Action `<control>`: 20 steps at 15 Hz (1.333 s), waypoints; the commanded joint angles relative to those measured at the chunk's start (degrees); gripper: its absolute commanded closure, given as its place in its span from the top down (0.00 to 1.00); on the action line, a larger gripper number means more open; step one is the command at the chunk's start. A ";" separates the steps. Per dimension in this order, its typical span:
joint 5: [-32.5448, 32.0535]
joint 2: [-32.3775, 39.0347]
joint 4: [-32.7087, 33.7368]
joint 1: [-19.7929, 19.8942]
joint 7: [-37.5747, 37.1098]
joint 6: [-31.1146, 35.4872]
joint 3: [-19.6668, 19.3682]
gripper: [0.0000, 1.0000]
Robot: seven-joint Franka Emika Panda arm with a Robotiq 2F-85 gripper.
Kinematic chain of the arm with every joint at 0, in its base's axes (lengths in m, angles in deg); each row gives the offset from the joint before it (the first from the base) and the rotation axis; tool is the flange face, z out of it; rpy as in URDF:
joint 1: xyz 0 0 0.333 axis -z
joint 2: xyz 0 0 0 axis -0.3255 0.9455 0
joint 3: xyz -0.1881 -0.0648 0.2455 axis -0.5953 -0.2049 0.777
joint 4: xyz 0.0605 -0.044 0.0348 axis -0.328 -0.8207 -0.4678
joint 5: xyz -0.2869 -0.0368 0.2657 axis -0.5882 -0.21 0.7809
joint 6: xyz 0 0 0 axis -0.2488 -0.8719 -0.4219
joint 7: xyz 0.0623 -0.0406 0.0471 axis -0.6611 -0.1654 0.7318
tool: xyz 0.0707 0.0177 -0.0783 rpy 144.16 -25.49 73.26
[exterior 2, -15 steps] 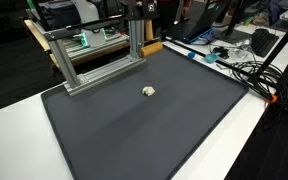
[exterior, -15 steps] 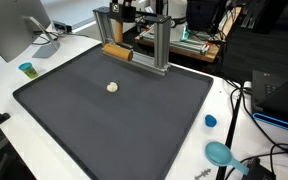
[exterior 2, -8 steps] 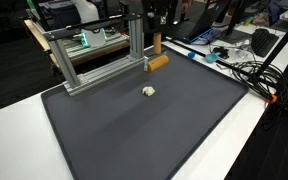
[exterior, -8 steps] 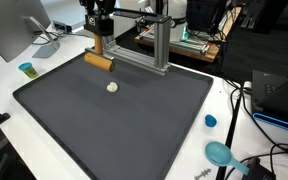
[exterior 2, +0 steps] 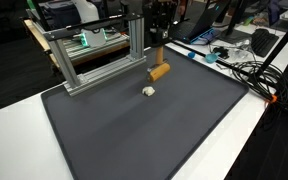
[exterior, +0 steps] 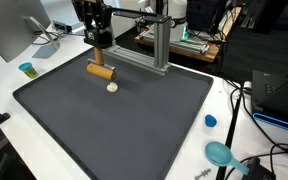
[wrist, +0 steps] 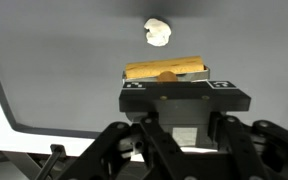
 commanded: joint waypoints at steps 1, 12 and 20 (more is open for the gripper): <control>-0.55 1.03 -1.78 -0.56 -2.14 0.65 -1.23 0.22; 0.07 5.57 -5.28 -0.89 -7.25 6.72 -2.72 0.22; -1.23 9.20 -3.45 -1.41 -6.94 3.75 -3.08 0.22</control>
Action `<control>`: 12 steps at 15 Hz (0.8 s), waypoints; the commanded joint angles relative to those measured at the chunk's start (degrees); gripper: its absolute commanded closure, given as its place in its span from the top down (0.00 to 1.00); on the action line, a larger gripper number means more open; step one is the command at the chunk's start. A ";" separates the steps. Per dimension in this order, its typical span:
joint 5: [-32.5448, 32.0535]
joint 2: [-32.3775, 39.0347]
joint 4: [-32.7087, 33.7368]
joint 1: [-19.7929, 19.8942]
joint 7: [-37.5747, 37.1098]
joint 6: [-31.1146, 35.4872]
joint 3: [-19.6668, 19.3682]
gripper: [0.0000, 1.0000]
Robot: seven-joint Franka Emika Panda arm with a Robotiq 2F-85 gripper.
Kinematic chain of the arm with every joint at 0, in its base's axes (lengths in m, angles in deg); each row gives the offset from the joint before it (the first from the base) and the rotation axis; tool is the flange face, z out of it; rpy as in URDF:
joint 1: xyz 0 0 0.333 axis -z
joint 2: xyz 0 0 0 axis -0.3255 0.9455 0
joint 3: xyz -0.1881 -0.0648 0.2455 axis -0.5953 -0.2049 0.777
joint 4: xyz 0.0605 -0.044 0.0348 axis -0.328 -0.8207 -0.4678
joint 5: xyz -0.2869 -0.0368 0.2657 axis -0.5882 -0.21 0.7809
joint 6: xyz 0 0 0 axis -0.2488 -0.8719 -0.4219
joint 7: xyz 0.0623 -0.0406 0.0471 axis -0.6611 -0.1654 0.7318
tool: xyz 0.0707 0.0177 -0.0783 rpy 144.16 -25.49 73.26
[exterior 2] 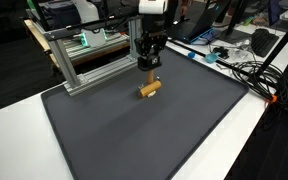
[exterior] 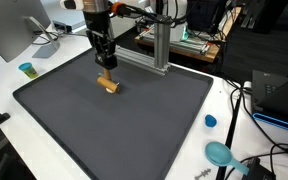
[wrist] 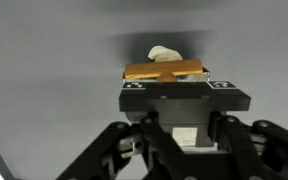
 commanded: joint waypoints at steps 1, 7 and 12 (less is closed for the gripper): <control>-1.07 1.93 1.01 -1.17 -0.67 -4.53 -0.93 0.22; -0.18 3.01 1.77 -1.07 -0.19 -4.48 -0.58 0.22; 1.79 3.41 2.30 -0.77 -0.37 0.70 -0.27 0.22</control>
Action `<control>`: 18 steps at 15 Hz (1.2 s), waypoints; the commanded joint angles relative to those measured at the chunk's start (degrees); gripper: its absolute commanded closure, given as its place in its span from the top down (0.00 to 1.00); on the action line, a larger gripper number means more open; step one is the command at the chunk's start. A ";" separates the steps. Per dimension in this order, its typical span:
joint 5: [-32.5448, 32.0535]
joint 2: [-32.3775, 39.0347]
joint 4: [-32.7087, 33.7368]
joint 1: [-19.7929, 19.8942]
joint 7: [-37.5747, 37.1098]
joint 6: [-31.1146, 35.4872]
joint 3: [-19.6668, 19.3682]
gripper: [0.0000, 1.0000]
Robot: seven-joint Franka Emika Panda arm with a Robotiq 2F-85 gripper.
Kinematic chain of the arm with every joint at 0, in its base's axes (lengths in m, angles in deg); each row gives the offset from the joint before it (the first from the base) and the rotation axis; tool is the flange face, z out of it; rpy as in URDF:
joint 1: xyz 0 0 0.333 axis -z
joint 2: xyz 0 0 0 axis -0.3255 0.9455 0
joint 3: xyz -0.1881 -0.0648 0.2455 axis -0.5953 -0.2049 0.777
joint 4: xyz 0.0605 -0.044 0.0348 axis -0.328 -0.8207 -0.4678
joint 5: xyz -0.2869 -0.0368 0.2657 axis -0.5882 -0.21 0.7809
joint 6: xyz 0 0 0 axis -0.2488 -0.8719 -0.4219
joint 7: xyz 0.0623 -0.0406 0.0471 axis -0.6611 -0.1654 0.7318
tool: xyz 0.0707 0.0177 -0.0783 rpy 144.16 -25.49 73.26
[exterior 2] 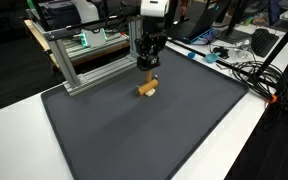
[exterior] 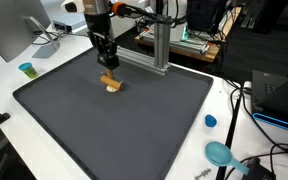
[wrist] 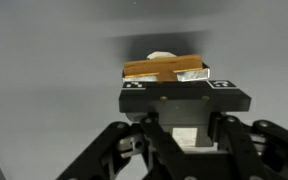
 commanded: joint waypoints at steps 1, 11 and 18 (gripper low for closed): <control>2.16 2.46 0.63 -0.36 -0.42 5.45 -0.22 0.22; 3.36 1.80 1.52 0.32 4.74 -3.83 0.28 0.22; 2.13 4.41 3.99 -0.11 6.92 -12.08 -0.07 0.22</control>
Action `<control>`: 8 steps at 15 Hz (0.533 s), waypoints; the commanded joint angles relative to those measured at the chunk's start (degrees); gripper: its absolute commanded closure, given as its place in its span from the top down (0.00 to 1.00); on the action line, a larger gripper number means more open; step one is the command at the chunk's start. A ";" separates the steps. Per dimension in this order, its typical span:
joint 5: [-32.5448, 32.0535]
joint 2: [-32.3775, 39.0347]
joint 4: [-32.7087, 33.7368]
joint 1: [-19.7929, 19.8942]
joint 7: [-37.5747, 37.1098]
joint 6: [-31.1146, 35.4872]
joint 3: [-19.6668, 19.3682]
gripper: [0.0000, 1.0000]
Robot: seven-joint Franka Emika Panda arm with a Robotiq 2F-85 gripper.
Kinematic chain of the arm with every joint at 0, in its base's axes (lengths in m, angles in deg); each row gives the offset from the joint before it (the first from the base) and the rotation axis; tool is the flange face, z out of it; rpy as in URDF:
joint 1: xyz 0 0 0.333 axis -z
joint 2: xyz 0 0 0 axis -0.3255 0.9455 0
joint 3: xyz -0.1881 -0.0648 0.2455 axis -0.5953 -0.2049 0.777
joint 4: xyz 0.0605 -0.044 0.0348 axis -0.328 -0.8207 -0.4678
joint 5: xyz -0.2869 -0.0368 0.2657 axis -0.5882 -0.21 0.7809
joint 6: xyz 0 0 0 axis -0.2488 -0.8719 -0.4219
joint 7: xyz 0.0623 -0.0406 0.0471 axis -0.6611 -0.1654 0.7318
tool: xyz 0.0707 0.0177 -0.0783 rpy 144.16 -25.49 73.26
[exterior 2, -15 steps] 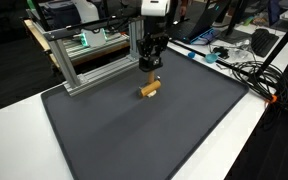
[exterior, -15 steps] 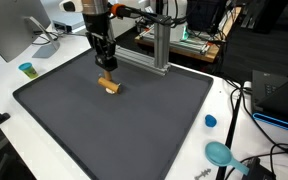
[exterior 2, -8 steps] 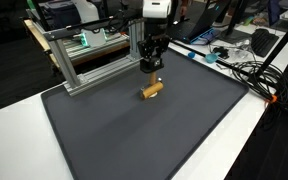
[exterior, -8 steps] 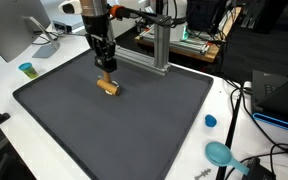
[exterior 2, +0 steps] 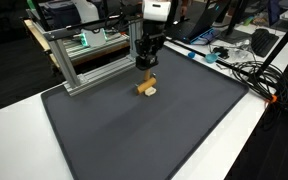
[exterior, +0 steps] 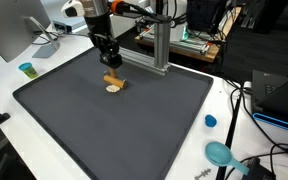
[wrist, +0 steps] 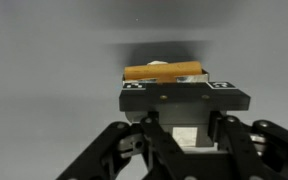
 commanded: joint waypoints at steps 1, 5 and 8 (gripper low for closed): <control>0.60 3.39 1.16 -0.07 1.64 -5.83 -0.11 0.22; 0.93 2.97 1.64 0.28 1.76 -9.49 -0.21 0.22; 2.59 -4.08 -2.39 0.90 3.63 -6.91 0.17 0.22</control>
